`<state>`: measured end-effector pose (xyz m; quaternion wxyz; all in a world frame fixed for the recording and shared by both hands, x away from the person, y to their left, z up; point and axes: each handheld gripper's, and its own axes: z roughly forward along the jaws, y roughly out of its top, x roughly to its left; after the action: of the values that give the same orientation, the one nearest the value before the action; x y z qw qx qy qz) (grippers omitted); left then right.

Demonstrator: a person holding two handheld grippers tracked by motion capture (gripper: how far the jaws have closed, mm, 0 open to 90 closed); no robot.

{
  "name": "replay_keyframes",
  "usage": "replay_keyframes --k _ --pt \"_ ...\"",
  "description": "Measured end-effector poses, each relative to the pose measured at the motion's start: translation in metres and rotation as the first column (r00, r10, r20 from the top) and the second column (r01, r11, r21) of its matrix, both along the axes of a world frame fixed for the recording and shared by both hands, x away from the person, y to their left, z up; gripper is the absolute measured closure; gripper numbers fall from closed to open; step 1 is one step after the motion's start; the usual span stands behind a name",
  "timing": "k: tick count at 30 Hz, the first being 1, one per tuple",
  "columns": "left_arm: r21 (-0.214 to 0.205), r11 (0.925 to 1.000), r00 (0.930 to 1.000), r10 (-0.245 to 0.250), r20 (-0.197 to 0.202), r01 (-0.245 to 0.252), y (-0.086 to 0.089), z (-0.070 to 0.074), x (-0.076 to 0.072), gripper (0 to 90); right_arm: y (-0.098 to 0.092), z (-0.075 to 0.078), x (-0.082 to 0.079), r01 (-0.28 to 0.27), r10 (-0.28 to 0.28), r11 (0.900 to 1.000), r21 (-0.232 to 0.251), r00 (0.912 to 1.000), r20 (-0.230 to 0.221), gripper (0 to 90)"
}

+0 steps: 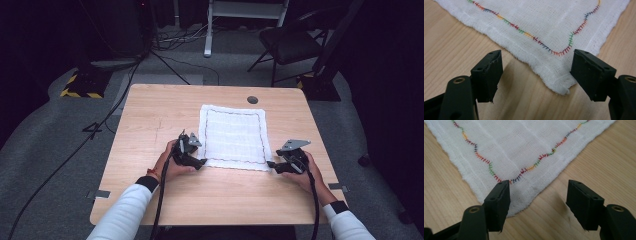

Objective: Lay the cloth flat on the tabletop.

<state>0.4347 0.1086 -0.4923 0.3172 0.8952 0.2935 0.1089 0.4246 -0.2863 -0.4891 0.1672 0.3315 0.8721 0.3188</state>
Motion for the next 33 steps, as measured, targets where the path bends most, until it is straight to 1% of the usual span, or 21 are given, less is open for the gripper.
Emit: replay_keyframes --k 2,3,4,6,8,11,13,15,16,18,20,21,22,23,24,25,27,28,29,31,33 --pt "-0.008 1.0 1.0 0.0 -0.002 0.0 0.001 -0.001 -0.004 25.7 -0.001 0.0 -0.004 0.002 -0.002 1.0 0.003 1.0 -0.002 36.6" --pt "-0.008 1.0 0.9999 -0.005 -0.009 0.005 0.001 0.0 -0.006 25.6 -0.003 0.0 -0.008 -0.002 0.002 1.0 -0.003 1.0 0.001 36.5" --pt "-0.014 0.9999 0.9995 -0.008 -0.03 0.008 0.001 -0.001 -0.008 25.4 -0.003 0.0 -0.01 -0.004 0.004 1.0 -0.007 1.0 0.003 36.5" --pt "-0.016 0.9998 0.9994 -0.009 -0.034 0.009 0.002 -0.001 -0.009 25.1 -0.004 0.0 -0.012 -0.003 0.003 1.0 -0.006 1.0 -0.002 36.5" --pt "-0.022 0.9995 0.9996 -0.022 -0.018 0.022 0.001 -0.002 -0.016 25.6 -0.006 0.0 -0.019 -0.005 0.005 1.0 -0.004 1.0 0.008 36.6" --pt "-0.026 0.9992 0.9992 -0.032 -0.025 0.031 0.001 -0.002 -0.02 25.1 -0.007 0.0 -0.022 -0.011 0.011 0.9999 -0.006 0.9999 0.0 36.5" --pt "-0.03 0.9983 0.9983 -0.051 -0.029 0.05 0.001 -0.002 -0.025 24.8 -0.01 0.0 -0.027 -0.013 0.013 0.9999 0.003 0.9999 -0.007 36.5" --pt "-0.039 0.9965 0.9971 -0.074 -0.017 0.073 0.001 -0.003 -0.03 24.9 -0.011 0.0 -0.028 -0.014 0.014 0.9999 0.004 0.9998 -0.01 36.4" --pt "-0.049 0.9957 0.9968 -0.079 -0.014 0.078 0.002 -0.004 -0.036 24.8 -0.013 0.0 -0.031 -0.023 0.023 0.9997 0.005 0.9996 -0.018 36.5" --pt "-0.053 0.9949 0.996 -0.087 -0.019 0.086 0.001 -0.004 -0.039 24.7 -0.014 0.0 -0.033 -0.027 0.027 0.9996 0.005 0.9994 -0.023 36.0" --pt "-0.056 0.9935 0.9946 -0.101 -0.024 0.1 0.001 -0.004 -0.048 24.5 -0.015 0.0 -0.038 -0.038 0.038 0.9993 -0.003 0.9993 -0.005 36.3" --pt "-0.042 0.9923 0.9925 -0.118 -0.032 0.117 0.001 -0.003 -0.051 23.4 -0.016 0.0 -0.039 -0.04 0.04 0.9992 -0.003 0.9992 -0.006 36.2" --pt "-0.042 0.9923 0.9925 -0.118 -0.032 0.117 0.001 -0.003 -0.051 19.1 -0.016 0.0 -0.039 -0.04 0.04 0.9992 -0.003 0.9992 -0.006 36.2" --pt "-0.023 0.9892 0.9891 -0.145 -0.024 0.145 0.001 -0.003 -0.055 19.1 -0.017 0.0 -0.04 -0.037 0.037 0.9993 -0.002 0.9993 -0.01 35.8" --pt "-0.019 0.9872 0.9873 -0.159 -0.011 0.159 0.001 -0.003 -0.058 19.2 -0.018 0.001 -0.04 -0.038 0.038 0.9993 -0.006 0.9993 -0.009 35.1" --pt "-0.022 0.9865 0.9865 -0.163 -0.015 0.163 0.001 -0.003 -0.06 20.7 -0.018 0.001 -0.041 -0.037 0.037 0.9993 -0.007 0.9993 -0.004 34.9" --pt "-0.048 0.9887 0.9898 -0.142 -0.004 0.142 0.002 0.0 -0.063 20.3 -0.019 0.001 -0.04 -0.036 0.036 0.9993 -0.008 0.9994 -0.003 33.8" --pt "-0.048 0.9887 0.9898 -0.142 -0.004 0.142 0.002 0.0 -0.063 20.1 -0.019 0.001 -0.04 -0.036 0.036 0.9993 -0.008 0.9994 -0.003 33.8" --pt "-0.053 0.9888 0.9902 -0.14 0.007 0.14 0.004 0.002 -0.063 20.1 -0.019 0.001 -0.04 -0.035 0.035 0.9993 -0.01 0.9994 0.0 33.8" --pt "-0.077 0.9893 0.9922 -0.123 0.021 0.124 0.007 0.007 -0.062 19.9 -0.018 0.001 -0.041 -0.036 0.036 0.9992 -0.017 0.9993 0.009 33.8" --pt "-0.079 0.9906 0.9935 -0.11 0.03 0.112 0.01 0.009 -0.06 19.3 -0.018 0.004 -0.041 -0.036 0.036 0.9993 -0.013 0.9992 0.019 33.8"
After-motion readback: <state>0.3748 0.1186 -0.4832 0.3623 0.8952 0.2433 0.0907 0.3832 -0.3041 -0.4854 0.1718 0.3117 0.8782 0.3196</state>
